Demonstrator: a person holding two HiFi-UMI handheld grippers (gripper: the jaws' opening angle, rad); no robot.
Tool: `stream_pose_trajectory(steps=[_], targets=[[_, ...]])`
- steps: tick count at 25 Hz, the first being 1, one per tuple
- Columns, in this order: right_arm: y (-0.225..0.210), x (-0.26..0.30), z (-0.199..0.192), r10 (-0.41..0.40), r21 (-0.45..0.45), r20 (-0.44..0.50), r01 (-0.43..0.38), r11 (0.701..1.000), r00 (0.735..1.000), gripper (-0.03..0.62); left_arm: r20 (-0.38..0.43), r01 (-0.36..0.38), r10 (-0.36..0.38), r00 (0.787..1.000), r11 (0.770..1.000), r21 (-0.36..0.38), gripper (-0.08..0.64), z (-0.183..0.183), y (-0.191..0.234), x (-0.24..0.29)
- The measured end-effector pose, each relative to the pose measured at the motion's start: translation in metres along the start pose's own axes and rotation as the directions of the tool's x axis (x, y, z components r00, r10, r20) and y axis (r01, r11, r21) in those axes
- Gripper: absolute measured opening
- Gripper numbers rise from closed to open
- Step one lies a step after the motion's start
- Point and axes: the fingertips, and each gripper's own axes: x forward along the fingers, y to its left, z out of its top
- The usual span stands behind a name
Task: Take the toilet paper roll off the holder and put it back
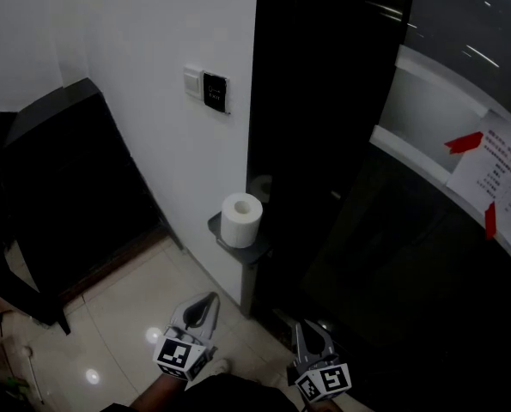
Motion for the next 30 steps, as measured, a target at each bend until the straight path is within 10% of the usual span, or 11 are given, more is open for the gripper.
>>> stream_pose_trajectory(steps=[17,22,30], targets=[[-0.007,0.036,0.004,-0.090,-0.026,0.009,0.090,0.996,0.996,0.014,-0.042,0.150,-0.150,0.988,0.989,0.002,0.016,0.009,0.032,0.069],[-0.011,0.041,0.011,-0.105,-0.042,0.009,0.105,0.994,0.994,0.014,-0.083,0.132,-0.128,0.988,0.990,0.044,0.290,0.017,0.039,0.103],[-0.023,0.041,0.014,-0.145,-0.045,0.021,0.146,0.988,0.989,0.014,-0.108,0.148,-0.137,0.985,0.984,0.101,0.509,0.029,0.043,0.158]])
